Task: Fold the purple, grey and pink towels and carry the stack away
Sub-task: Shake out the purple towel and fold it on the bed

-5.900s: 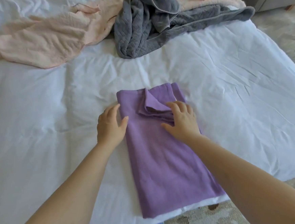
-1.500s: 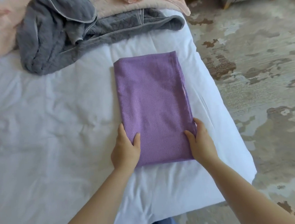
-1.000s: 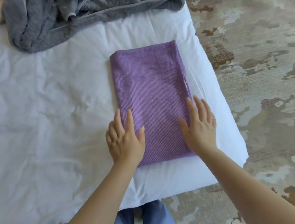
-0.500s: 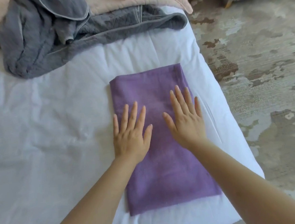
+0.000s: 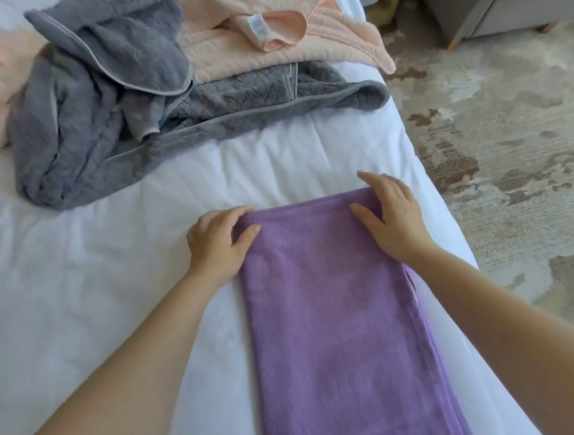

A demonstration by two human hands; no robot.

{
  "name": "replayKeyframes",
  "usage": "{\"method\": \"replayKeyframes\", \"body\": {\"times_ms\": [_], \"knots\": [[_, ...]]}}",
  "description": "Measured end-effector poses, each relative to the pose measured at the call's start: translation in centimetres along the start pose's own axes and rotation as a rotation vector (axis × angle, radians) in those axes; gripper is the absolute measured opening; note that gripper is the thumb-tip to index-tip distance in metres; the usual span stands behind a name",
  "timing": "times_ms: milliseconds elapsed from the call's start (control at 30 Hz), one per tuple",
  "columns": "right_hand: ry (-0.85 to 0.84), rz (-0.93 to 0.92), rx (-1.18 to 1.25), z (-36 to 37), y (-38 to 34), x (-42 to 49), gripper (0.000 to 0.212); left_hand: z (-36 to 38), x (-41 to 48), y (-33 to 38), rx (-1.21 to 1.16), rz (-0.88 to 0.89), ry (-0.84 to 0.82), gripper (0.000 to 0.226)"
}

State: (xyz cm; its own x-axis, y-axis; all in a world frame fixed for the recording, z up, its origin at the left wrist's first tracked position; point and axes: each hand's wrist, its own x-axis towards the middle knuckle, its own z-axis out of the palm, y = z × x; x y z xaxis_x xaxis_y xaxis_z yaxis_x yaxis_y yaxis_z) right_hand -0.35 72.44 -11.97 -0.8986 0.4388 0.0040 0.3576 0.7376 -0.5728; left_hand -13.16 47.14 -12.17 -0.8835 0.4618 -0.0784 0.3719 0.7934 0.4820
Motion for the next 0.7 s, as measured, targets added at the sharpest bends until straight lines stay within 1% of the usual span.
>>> {"method": "replayKeyframes", "body": {"times_ms": [100,233,300,400,467,500,533,600,633,667,700], "knots": [[-0.104,0.013,-0.065,0.0,-0.2,2.6,0.026,-0.9,2.2,-0.5,-0.105,-0.031,-0.089,0.017],[-0.174,-0.020,0.031,-0.6,-0.2,4.8,0.012,-1.3,3.4,-0.9,-0.185,0.025,-0.151,0.024],[-0.150,-0.044,0.048,-0.5,0.0,5.1,0.009,-0.8,3.9,-1.3,-0.114,0.058,-0.108,0.026],[-0.178,-0.012,0.021,1.0,0.1,4.9,0.013,0.5,4.0,-2.1,0.105,0.124,0.002,0.031],[-0.188,0.023,-0.032,1.4,-0.2,4.9,0.015,0.9,3.8,-2.0,0.175,0.139,0.076,0.029],[-0.155,0.021,-0.102,1.3,-0.3,5.0,0.016,1.0,3.6,-1.9,0.188,0.145,0.120,0.027],[-0.086,-0.001,-0.186,1.1,-0.5,4.9,0.017,1.0,3.2,-1.7,0.193,0.171,0.178,0.022],[0.096,-0.101,-0.272,1.1,-1.6,3.9,0.023,1.1,2.2,-0.9,0.191,0.313,0.298,0.011],[0.146,-0.176,-0.267,1.4,-2.5,3.2,0.028,1.3,1.5,-0.5,0.185,0.399,0.296,0.013],[0.131,-0.247,-0.270,2.0,-3.2,2.2,0.034,1.7,0.7,-0.1,0.197,0.466,0.240,0.021],[0.044,-0.284,-0.299,2.7,-3.6,1.2,0.042,2.3,0.0,0.1,0.237,0.496,0.148,0.031]]}}
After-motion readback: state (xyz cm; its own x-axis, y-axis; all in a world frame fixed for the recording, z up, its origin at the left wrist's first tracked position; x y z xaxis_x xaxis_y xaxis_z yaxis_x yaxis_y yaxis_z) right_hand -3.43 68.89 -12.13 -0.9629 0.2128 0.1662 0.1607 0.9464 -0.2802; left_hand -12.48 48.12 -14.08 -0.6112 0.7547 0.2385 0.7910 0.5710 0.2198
